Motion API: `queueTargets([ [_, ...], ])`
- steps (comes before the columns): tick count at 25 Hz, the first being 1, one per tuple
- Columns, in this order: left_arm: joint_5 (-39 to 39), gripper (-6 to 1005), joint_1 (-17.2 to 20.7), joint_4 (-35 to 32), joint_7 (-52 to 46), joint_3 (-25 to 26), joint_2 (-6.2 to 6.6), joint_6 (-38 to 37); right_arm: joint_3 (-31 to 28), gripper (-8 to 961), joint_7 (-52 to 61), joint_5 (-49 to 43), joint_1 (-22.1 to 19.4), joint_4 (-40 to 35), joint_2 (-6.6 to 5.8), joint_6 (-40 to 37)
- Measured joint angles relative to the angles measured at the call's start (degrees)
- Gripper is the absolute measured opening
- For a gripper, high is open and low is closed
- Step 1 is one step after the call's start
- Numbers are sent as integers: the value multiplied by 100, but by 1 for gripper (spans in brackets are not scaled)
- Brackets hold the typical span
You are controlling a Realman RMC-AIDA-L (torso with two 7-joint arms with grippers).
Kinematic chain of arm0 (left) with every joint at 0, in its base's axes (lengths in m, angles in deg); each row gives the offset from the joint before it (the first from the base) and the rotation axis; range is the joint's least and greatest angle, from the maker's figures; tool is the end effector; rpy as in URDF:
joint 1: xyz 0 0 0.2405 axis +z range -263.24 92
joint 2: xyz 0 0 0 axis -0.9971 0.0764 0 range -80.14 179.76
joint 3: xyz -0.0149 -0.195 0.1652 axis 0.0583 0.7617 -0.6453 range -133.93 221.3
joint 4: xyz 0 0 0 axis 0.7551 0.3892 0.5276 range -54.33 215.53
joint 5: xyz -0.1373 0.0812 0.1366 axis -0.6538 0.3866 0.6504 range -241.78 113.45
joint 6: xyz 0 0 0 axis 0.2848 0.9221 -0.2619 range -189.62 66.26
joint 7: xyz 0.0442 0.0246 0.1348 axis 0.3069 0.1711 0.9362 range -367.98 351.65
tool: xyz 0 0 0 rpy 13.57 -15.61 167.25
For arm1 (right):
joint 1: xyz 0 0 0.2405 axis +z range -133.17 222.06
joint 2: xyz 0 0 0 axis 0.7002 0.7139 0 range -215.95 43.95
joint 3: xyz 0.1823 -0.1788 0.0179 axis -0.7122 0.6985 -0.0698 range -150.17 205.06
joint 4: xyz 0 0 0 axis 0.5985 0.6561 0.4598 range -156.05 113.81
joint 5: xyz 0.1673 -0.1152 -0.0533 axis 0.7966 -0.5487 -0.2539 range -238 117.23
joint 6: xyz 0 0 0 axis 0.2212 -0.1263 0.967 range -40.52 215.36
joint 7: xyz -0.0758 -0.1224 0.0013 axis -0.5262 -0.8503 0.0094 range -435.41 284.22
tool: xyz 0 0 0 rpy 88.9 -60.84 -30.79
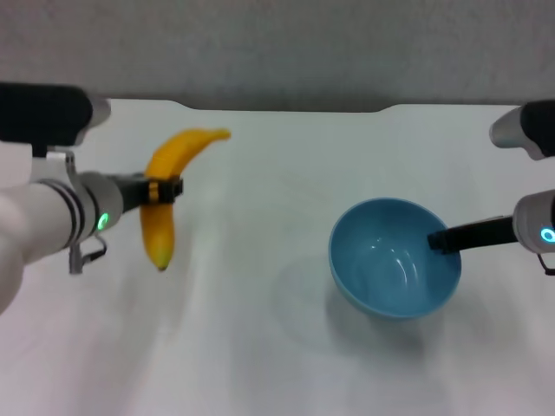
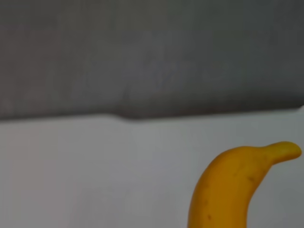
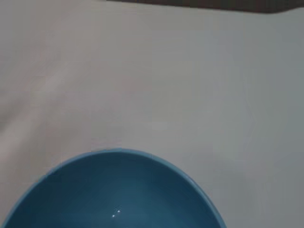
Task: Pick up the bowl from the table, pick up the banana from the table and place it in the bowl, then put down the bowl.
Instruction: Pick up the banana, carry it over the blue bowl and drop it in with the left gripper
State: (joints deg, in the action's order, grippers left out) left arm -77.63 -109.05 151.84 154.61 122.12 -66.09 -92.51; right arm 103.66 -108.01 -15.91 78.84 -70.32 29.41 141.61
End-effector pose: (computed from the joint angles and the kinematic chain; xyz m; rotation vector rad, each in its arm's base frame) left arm -0.2130 0.4012 -0.0158 -1.8855 -1.0534 -0.2039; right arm 0.2639 0.4024 -0.0144 -2.2330 1.2580 -0.0664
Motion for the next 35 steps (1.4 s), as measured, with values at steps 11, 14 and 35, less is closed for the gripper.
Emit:
queueTargets([
  [11,-105,510,98,783,0,-482,-38,601,17,51,-226,650,554,746,-16,-420],
  [14,-256,510,103,821,0,-650,-42,804,25,52,-255,664,790,1031,0,-484],
  [35,-842,516,69,129,-38,-1383,-55,2417,632,57,-209,1643,1408,1628,34,-1016],
])
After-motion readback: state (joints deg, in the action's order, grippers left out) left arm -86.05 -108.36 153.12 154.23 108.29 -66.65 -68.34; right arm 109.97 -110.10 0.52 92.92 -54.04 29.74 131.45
